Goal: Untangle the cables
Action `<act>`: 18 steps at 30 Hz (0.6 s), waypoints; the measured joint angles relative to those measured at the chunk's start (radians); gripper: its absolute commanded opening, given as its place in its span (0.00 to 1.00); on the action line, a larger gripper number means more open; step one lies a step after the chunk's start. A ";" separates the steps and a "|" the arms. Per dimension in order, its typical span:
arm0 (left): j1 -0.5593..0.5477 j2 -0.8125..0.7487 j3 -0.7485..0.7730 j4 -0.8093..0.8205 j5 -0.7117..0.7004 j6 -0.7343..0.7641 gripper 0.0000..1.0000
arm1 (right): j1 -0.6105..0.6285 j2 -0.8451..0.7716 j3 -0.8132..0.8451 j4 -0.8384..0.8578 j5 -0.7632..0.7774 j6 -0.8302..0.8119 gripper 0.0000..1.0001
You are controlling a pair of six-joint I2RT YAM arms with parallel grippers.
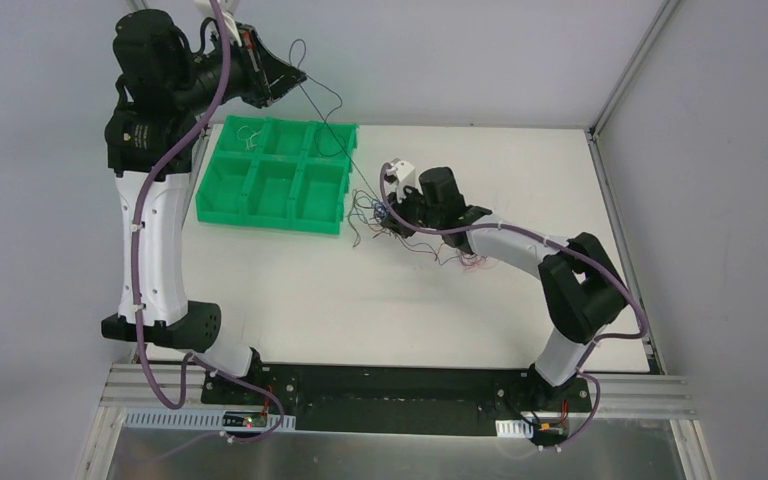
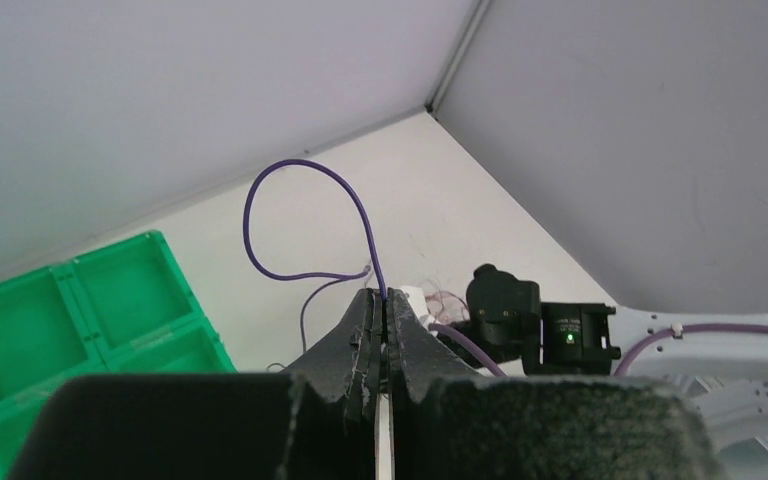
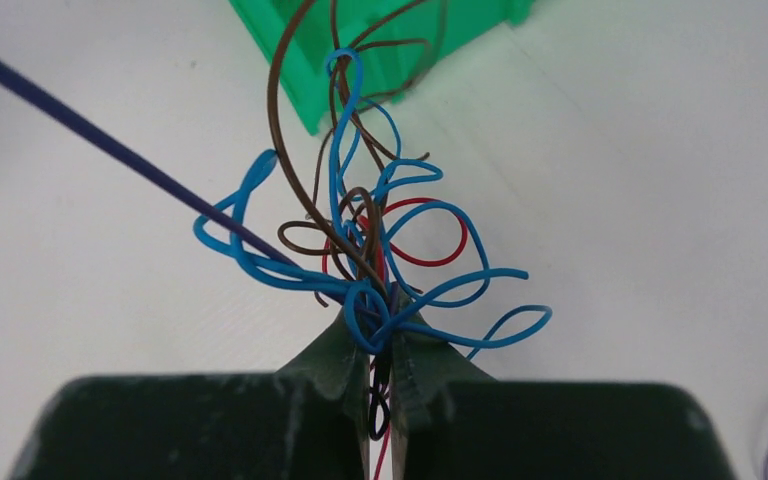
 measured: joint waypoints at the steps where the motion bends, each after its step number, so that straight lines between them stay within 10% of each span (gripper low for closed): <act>1: 0.007 0.013 0.032 -0.010 -0.008 0.000 0.00 | -0.008 -0.003 0.008 -0.021 0.011 -0.017 0.00; 18: 0.111 -0.026 0.167 0.046 -0.193 0.019 0.00 | -0.193 -0.005 0.019 -0.418 0.079 -0.154 0.13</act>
